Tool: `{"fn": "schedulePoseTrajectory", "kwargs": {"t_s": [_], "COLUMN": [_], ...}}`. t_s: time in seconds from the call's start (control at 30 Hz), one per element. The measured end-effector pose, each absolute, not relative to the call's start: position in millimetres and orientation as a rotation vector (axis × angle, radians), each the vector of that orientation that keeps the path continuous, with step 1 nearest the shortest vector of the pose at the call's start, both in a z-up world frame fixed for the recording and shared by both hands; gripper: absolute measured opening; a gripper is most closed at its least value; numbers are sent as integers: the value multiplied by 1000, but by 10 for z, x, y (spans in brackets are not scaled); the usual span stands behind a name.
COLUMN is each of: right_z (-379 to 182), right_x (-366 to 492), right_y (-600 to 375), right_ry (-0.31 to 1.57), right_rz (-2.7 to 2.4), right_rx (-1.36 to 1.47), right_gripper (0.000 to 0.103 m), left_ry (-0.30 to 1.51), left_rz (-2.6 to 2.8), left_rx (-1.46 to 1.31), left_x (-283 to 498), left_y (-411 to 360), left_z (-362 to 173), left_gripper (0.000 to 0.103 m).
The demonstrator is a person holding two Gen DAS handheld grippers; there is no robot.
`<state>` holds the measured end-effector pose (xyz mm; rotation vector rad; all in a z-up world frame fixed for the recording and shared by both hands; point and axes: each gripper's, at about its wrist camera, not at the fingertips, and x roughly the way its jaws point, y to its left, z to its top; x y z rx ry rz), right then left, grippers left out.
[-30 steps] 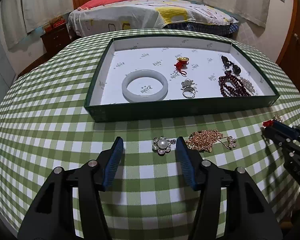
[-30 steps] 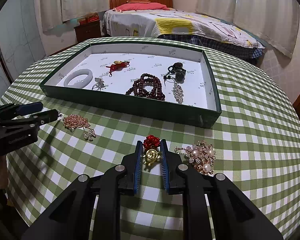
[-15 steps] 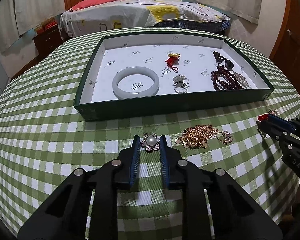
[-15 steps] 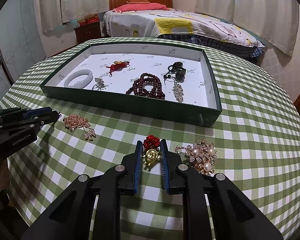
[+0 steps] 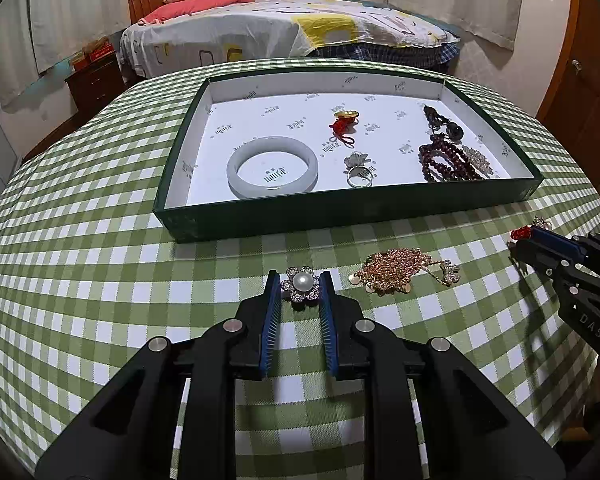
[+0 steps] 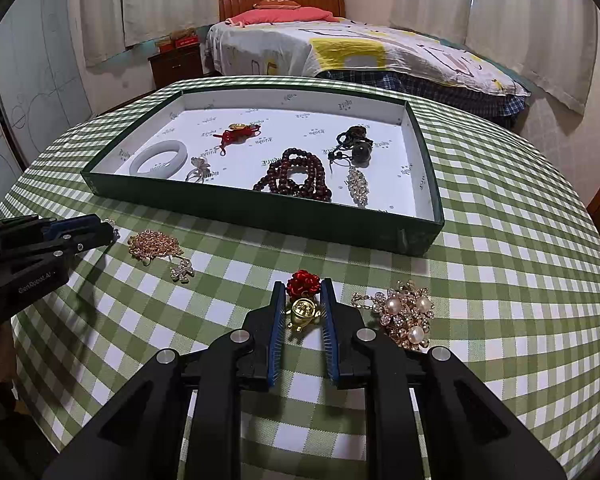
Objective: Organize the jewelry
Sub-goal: 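Carry rose pendant and flower brooch into the box and open both grippers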
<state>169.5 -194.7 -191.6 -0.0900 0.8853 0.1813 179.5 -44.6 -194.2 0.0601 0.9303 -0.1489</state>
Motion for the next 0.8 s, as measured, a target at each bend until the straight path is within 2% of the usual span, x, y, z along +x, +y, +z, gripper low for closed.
{"fn": "schedulePoseTrajectory", "kwargs": {"t_s": [0.8], "right_z": [-1844], "right_x": [1672], "right_y": [-1937], "right_ry": [865], "right_rz": [180], "right_rx": [-91], "right_gripper": [19], "left_ry": [912], "left_rz": [-147], "left_rx": [50], "left_x": [1782], "left_y": [-392], "left_z": [-1859], "left_gripper": [20]}}
